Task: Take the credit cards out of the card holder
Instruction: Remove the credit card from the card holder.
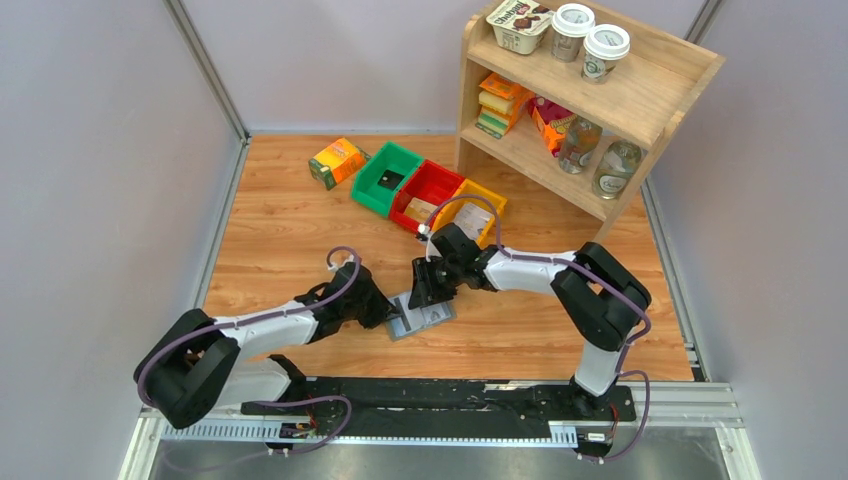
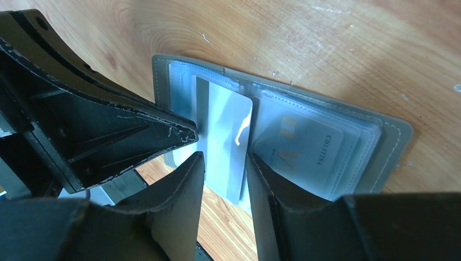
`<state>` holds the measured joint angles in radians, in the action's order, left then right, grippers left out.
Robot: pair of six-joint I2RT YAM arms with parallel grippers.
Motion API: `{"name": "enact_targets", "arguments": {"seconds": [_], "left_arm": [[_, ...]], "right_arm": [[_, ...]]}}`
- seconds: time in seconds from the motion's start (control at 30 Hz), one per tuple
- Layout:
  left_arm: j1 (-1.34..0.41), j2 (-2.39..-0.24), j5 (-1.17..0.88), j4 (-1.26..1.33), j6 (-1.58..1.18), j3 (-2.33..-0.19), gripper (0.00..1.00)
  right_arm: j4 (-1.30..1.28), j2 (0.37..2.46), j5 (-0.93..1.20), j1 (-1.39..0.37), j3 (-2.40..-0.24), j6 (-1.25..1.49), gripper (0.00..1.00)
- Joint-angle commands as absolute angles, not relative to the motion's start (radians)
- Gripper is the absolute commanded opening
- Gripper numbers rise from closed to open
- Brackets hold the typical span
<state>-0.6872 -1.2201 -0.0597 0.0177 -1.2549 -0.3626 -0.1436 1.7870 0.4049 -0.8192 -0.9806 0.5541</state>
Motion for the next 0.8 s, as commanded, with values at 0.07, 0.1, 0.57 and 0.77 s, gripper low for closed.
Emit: {"name": "enact_targets", "arguments": {"seconds": [0.07, 0.1, 0.57, 0.77], "left_arm": [[-0.681, -1.183, -0.029, 0.025, -1.322, -0.282, 0.07], [-0.681, -1.172, -0.026, 0.02, -1.324, -0.278, 0.07], [-0.661, -1.17, -0.04, 0.054, -1.358, -0.226, 0.07], [-0.655, -1.161, -0.035, 0.04, -1.358, -0.224, 0.06]], "right_arm": [[-0.106, 1.822, 0.419, -0.813, -0.974, 0.569, 0.4], [-0.101, 1.824, 0.422, -0.813, -0.973, 0.568, 0.4], [-0.022, 1.852, 0.485, -0.784, -0.939, 0.594, 0.28], [0.051, 1.806, 0.534, -0.767, -0.9, 0.594, 0.26]]}}
